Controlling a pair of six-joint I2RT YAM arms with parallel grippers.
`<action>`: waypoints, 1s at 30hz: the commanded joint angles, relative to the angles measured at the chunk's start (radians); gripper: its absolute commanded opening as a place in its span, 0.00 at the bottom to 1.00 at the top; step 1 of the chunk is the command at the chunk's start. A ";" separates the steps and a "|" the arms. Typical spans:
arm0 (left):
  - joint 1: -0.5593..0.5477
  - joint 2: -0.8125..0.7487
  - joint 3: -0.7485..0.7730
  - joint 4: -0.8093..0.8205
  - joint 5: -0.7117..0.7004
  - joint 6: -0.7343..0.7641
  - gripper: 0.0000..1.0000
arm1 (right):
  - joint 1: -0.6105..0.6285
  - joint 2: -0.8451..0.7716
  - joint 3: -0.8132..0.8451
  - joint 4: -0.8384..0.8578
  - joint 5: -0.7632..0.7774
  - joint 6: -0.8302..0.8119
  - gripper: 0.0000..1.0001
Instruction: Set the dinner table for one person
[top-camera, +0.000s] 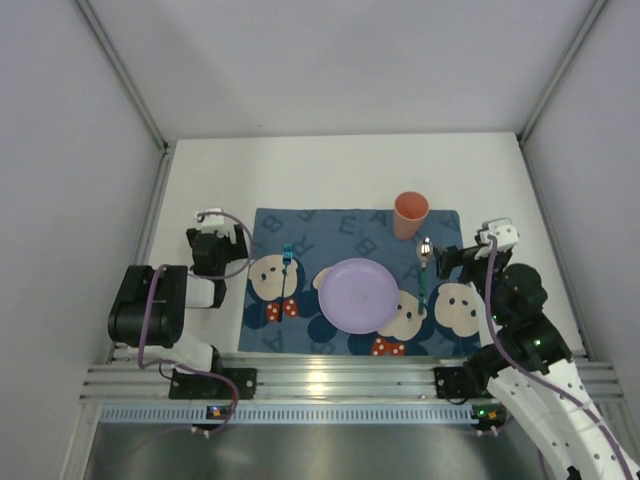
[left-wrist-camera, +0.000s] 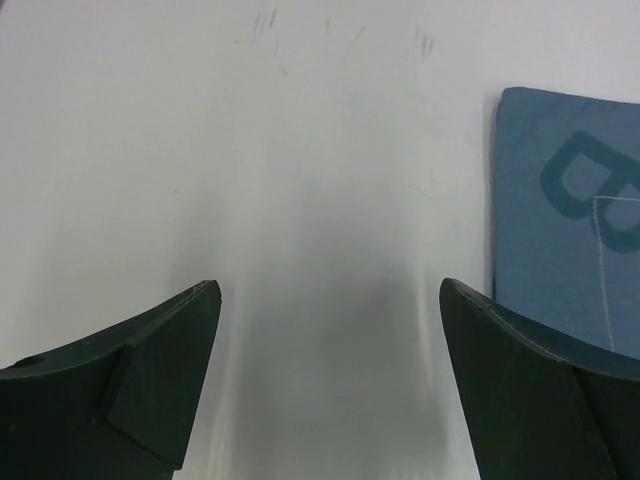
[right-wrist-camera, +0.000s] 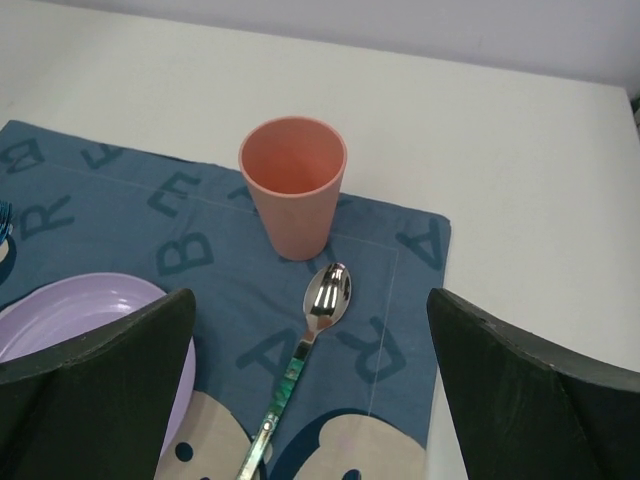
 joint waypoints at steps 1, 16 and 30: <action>0.000 0.004 0.000 0.150 0.082 -0.015 0.96 | 0.001 0.101 0.001 0.045 -0.004 0.076 1.00; 0.000 0.001 -0.013 0.179 0.080 -0.008 0.98 | 0.001 0.549 0.345 -0.026 -0.008 0.320 1.00; 0.000 0.003 -0.013 0.180 0.080 -0.008 0.99 | 0.001 0.295 0.156 -0.030 -0.272 0.440 1.00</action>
